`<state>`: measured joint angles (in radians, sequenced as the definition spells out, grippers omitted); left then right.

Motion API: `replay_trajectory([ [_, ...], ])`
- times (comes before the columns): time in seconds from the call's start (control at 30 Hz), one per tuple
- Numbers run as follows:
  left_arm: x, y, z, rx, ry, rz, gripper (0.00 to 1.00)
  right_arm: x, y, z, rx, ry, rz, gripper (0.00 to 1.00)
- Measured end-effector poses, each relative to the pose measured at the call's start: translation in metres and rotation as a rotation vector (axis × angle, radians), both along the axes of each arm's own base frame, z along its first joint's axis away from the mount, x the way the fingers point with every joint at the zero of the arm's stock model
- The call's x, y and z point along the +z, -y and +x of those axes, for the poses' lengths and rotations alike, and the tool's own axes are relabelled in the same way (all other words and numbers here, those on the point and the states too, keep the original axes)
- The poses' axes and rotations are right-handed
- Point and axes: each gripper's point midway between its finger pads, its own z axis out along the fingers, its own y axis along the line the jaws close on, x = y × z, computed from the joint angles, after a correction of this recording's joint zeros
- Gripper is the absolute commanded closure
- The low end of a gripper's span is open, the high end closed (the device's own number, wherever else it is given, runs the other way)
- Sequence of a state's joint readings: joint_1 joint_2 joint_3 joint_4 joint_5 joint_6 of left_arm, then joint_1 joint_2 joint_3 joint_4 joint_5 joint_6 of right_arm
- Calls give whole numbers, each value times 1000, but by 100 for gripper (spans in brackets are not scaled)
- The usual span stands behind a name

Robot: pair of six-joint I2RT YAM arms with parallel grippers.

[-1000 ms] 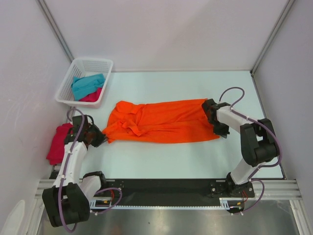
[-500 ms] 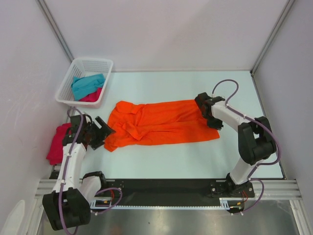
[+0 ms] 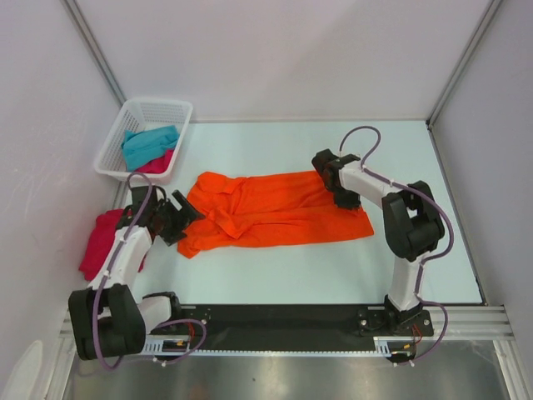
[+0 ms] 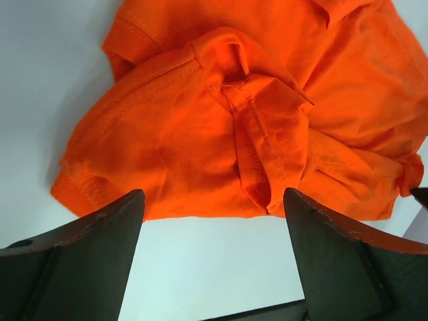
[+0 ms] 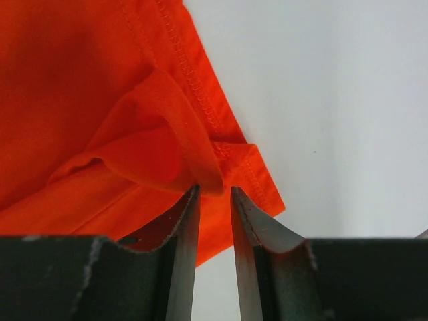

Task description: Fold and stack the t-shirts

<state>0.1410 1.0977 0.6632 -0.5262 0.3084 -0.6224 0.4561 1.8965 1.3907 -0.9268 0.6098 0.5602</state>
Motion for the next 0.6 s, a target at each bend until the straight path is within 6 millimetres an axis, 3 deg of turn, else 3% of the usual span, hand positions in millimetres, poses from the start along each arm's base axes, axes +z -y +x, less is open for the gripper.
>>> replay_trajectory([
  [0.3,-4,33,14,-97,21,-29,11,-29,-6,11,19,-59,-18,70],
  [0.33,-5,36,15,-109,21,-30,11,-32,-7,14,20,-63,-21,72],
  [0.47,-6,46,16,-141,25,-34,11,-39,-4,28,25,-69,-34,97],
  [0.6,-8,47,16,-144,32,-35,11,-37,4,42,11,-47,-30,100],
])
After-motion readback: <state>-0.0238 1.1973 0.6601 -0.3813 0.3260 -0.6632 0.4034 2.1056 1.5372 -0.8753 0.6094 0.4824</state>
